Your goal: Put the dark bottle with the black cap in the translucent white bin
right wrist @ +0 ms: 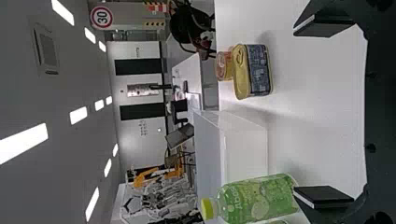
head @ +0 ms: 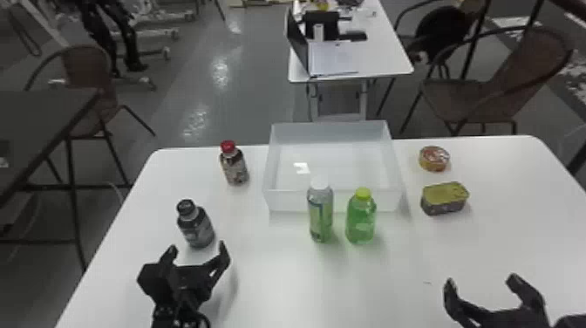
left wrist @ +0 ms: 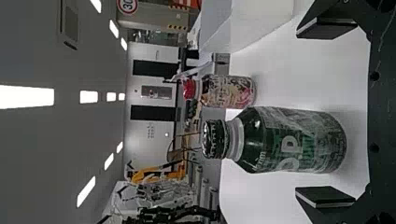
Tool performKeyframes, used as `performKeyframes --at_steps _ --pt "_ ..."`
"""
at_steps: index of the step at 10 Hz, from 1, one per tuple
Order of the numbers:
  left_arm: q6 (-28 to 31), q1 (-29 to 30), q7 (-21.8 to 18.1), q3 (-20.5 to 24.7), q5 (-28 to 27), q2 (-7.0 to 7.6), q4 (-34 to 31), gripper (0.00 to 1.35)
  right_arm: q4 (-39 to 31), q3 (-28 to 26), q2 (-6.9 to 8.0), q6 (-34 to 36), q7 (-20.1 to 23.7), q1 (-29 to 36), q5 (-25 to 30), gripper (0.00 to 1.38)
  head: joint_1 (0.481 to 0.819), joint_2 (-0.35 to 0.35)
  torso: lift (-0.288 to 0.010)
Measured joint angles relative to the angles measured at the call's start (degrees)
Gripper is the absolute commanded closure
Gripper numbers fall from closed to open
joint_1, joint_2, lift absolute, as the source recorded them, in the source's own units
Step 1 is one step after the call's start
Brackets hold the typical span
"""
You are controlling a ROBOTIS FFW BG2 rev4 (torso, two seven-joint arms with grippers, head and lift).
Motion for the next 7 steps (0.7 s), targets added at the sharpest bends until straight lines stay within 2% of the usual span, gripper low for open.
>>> performKeyframes --at_steps 2,5,7 --pt "1.6 -4.4 -6.0 3.1 -1.5 0.16 4.7 0.12 0.3 0.0 0.0 -0.2 0.0 -0.2 -0.1 0.1 0.695 0.163 -0.058" --pt "3.8 -9.5 -9.1 6.7 -5.3 0.27 10.2 0.13 0.7 0.0 0.0 -0.6 0.4 -0.5 -0.4 0.1 0.695 0.179 -0.058" --pt "4.8 -12.5 -11.2 9.2 -8.1 1.04 13.1 0.17 0.9 0.0 0.0 -0.7 0.7 -0.5 -0.5 0.1 0.695 0.197 -0.058"
